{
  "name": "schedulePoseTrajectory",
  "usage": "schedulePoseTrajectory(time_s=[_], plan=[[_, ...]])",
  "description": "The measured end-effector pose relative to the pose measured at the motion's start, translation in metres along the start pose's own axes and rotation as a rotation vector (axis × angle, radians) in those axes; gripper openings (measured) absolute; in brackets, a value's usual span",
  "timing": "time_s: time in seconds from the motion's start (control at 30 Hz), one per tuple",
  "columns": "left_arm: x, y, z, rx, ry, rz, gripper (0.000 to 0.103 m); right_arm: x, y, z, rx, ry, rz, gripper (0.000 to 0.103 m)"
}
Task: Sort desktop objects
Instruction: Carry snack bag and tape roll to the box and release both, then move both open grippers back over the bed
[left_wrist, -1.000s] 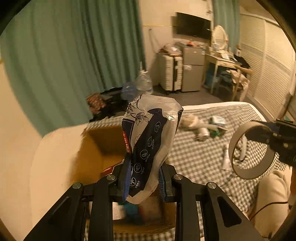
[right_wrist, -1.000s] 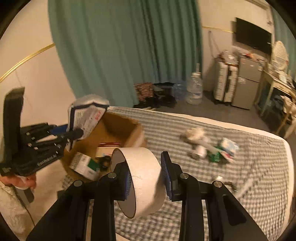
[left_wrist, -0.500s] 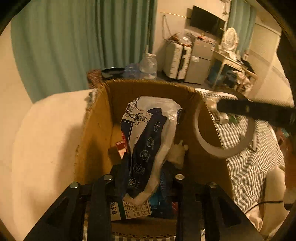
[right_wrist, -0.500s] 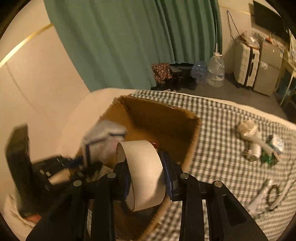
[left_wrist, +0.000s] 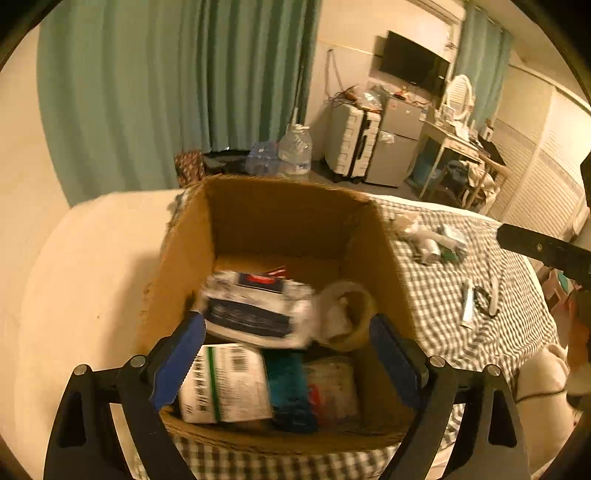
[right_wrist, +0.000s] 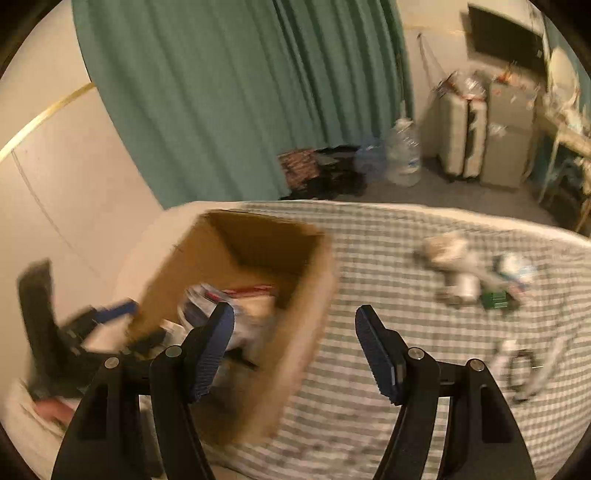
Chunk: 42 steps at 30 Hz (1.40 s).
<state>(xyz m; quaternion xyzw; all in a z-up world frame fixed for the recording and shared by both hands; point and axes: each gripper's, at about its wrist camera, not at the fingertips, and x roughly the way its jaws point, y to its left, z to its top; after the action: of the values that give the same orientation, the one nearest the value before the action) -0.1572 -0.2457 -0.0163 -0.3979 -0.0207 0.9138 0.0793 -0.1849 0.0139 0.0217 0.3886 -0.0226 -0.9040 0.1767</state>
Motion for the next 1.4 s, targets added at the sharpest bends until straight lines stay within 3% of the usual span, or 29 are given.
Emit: schedulePoseTrajectory(time_s=[0.17, 0.33, 0.47, 0.6, 0.73, 0.83, 0.93, 1.13, 1.2, 1.27, 1.37, 1.4], plan=[[0.005, -0.077, -0.018, 0.073, 0.007, -0.038, 0.101, -0.039, -0.093, -0.045, 0.098, -0.029, -0.107, 0.075], [0.032, -0.154, -0.044, 0.005, 0.055, -0.126, 0.102, -0.038, -0.200, -0.099, 0.278, 0.083, -0.243, 0.074], [0.058, -0.207, -0.053, -0.081, 0.060, -0.131, 0.102, -0.048, -0.276, -0.111, 0.473, 0.098, -0.260, 0.075], [0.106, -0.256, -0.047, -0.076, 0.182, -0.114, 0.102, -0.050, -0.323, -0.115, 0.580, 0.069, -0.288, 0.075], [0.139, -0.295, -0.038, 0.016, 0.171, -0.058, 0.102, -0.030, -0.356, -0.120, 0.648, 0.081, -0.258, 0.075], [0.163, -0.315, -0.036, 0.089, 0.168, -0.045, 0.102, -0.008, -0.371, -0.124, 0.695, 0.091, -0.308, 0.074], [0.182, -0.333, -0.039, 0.165, 0.148, -0.019, 0.102, 0.024, -0.381, -0.128, 0.752, 0.117, -0.280, 0.063], [0.226, -0.358, -0.046, 0.288, 0.209, -0.039, 0.102, 0.072, -0.391, -0.128, 0.722, 0.209, -0.258, 0.060], [0.242, -0.359, -0.049, 0.303, 0.242, -0.046, 0.102, 0.077, -0.399, -0.132, 0.738, 0.216, -0.276, 0.047], [0.254, -0.358, -0.050, 0.313, 0.265, -0.023, 0.094, 0.077, -0.402, -0.133, 0.737, 0.202, -0.271, 0.042], [0.257, -0.351, -0.049, 0.269, 0.254, -0.073, 0.081, 0.075, -0.397, -0.131, 0.688, 0.192, -0.295, 0.033], [0.255, -0.351, -0.048, 0.272, 0.247, -0.092, 0.066, 0.073, -0.396, -0.131, 0.676, 0.191, -0.301, 0.031]])
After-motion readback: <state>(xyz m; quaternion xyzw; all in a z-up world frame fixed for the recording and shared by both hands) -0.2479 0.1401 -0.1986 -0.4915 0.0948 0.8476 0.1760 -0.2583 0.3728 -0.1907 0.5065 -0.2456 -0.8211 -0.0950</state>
